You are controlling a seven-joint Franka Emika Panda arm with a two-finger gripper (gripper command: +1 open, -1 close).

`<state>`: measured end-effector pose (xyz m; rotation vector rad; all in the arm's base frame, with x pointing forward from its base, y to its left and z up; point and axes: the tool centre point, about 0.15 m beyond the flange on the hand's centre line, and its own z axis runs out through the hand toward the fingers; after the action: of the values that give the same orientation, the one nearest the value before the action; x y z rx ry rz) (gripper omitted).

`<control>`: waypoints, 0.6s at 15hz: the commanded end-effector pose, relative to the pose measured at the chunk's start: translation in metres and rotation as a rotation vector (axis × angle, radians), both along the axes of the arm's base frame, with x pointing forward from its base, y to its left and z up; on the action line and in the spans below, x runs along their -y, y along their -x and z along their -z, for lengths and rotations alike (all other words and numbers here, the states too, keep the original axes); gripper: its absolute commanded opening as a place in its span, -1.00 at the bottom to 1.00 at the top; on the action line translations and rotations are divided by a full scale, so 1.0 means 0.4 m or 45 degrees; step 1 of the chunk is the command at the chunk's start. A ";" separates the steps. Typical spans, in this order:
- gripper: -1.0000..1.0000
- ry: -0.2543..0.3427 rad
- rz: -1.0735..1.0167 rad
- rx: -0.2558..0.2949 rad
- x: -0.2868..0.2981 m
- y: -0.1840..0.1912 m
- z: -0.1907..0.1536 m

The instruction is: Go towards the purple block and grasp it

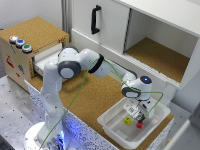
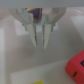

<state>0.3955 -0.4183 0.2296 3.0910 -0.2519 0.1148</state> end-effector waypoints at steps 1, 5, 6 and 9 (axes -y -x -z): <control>-1.00 -0.010 -0.086 0.085 -0.038 0.027 -0.027; 1.00 -0.006 -0.108 0.113 -0.003 0.003 -0.049; 1.00 0.005 -0.122 0.121 0.001 -0.012 -0.054; 1.00 0.017 -0.120 0.136 0.013 -0.048 -0.056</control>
<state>0.3981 -0.4163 0.2492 3.0801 -0.1508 0.1721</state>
